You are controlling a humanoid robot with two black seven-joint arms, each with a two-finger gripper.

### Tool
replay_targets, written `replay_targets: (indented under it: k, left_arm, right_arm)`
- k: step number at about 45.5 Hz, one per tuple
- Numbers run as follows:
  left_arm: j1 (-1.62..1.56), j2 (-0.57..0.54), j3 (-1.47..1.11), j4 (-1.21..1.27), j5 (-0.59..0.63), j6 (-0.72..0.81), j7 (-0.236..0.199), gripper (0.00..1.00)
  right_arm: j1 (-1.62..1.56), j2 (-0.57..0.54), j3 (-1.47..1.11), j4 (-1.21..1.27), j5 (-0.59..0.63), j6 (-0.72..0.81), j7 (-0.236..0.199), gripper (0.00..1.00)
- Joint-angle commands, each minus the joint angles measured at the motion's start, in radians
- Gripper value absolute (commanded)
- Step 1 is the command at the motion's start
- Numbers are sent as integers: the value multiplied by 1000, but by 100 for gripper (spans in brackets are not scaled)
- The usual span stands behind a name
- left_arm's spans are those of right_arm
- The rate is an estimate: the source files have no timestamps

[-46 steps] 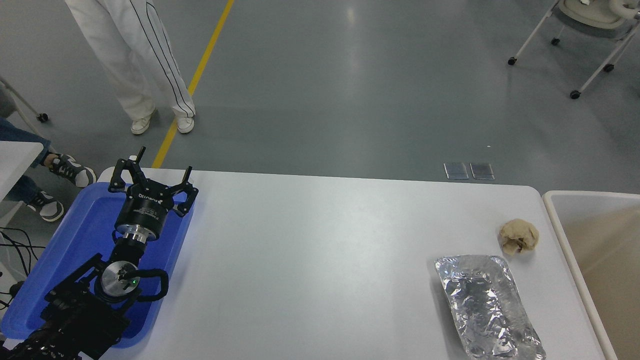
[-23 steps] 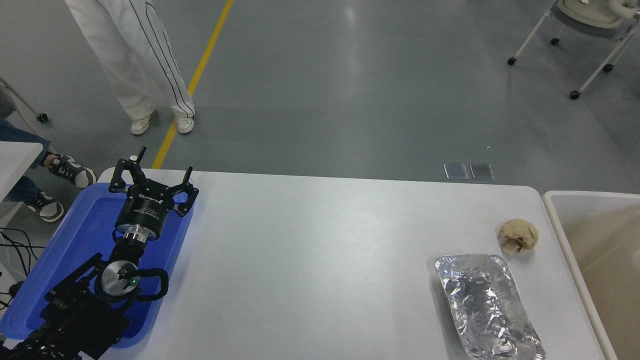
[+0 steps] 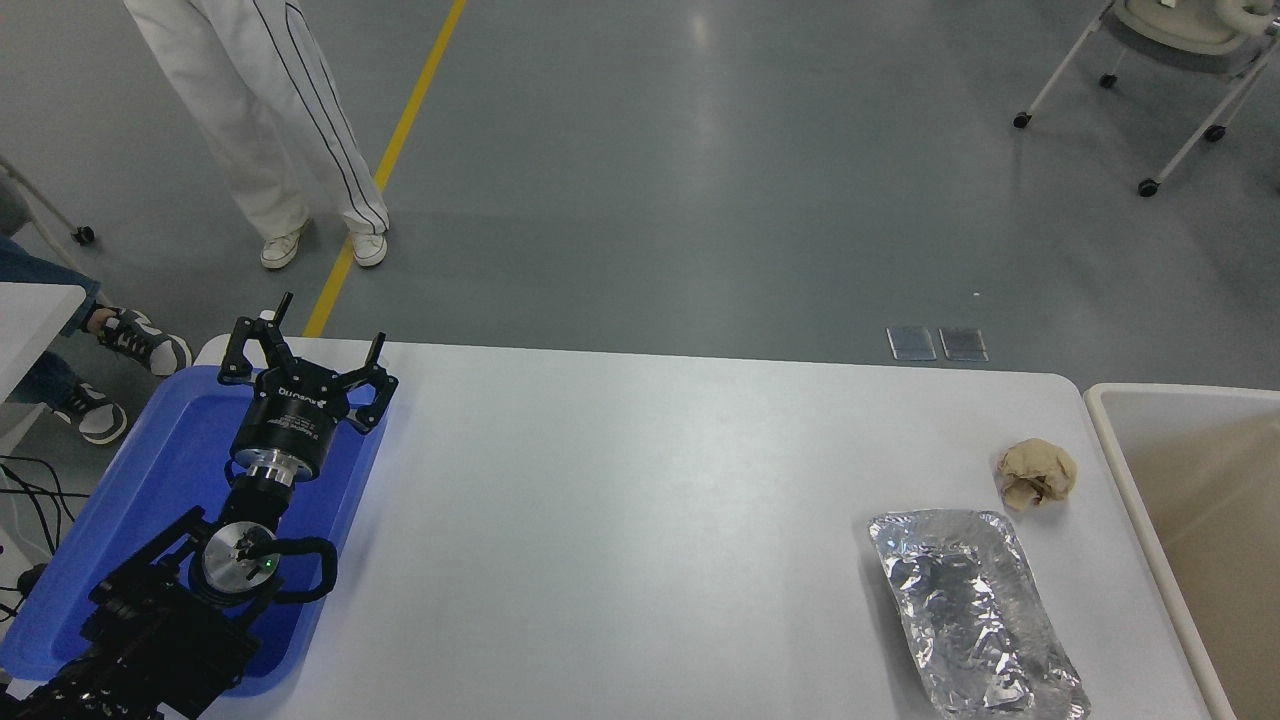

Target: Pick up paper cup place in dustbin

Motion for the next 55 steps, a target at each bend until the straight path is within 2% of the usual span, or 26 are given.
replay_targets:
  k: [1, 17, 21, 25, 27, 41, 55]
  left_arm:
    - [-1, 0, 0, 0, -1, 0, 0, 100]
    - [0, 0, 0, 0, 0, 0, 0, 100]
    - [0, 0, 0, 0, 1, 0, 0, 100]
    - [0, 0, 0, 0, -1, 0, 0, 100]
    - [0, 0, 0, 0, 1, 0, 0, 100]
    - [-1, 0, 0, 0, 1, 0, 0, 100]
    - [0, 0, 0, 0, -1, 0, 0, 100]
  right_arm:
    - [-36, 16, 14, -3, 0, -53, -23, 0]
    - [-41, 18, 14, -1, 0, -53, -26, 0]
    - [-39, 18, 15, -3, 0, -79, -26, 47]
    - [-41, 16, 24, 2, 2, -142, -25, 85]
    - [-41, 18, 35, 10, 5, -163, -25, 97]
    - [-29, -1, 136, 115, 6, -162, -25, 100]
    - [109, -162, 75, 427, 6, -143, -25, 100]
